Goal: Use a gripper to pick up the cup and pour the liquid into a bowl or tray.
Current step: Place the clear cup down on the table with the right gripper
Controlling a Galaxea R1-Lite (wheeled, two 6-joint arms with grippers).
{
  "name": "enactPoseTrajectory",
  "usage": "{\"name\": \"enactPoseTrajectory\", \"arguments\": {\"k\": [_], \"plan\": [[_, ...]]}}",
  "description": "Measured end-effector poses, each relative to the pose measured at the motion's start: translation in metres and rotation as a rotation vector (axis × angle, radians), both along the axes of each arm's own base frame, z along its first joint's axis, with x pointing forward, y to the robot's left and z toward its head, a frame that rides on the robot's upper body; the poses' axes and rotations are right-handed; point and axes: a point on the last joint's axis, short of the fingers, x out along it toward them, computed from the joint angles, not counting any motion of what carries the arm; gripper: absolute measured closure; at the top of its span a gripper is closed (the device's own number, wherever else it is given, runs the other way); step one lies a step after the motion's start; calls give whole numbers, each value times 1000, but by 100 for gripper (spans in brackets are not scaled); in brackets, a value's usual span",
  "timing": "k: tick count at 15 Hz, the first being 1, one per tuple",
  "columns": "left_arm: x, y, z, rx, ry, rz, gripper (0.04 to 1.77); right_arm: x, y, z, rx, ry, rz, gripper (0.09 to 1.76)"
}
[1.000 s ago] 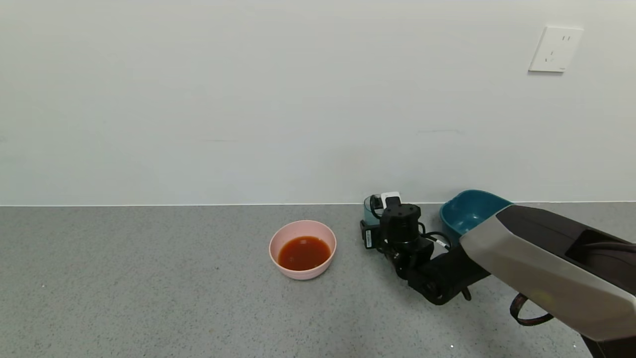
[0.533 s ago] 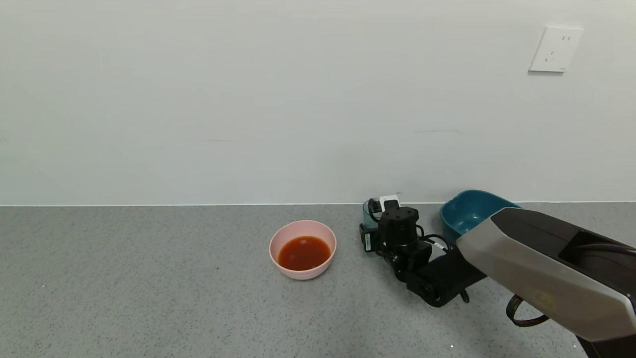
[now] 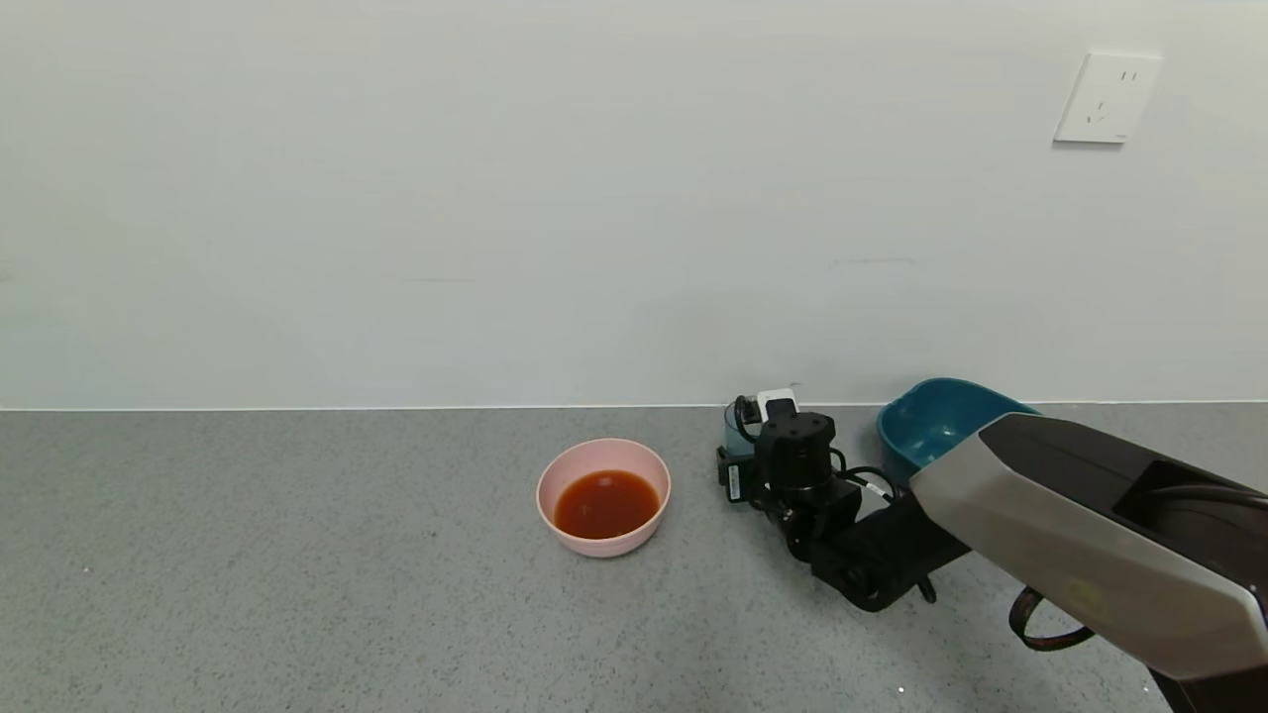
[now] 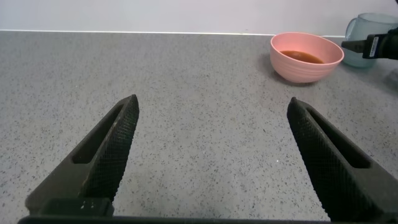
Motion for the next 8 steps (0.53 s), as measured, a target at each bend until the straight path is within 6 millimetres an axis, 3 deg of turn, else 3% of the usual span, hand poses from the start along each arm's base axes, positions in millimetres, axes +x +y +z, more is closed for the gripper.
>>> {"name": "enactPoseTrajectory", "arguments": {"k": [8], "plan": [[0,0,0,0,0,0,9,-4,-3,3,-15,28,3,21]]}}
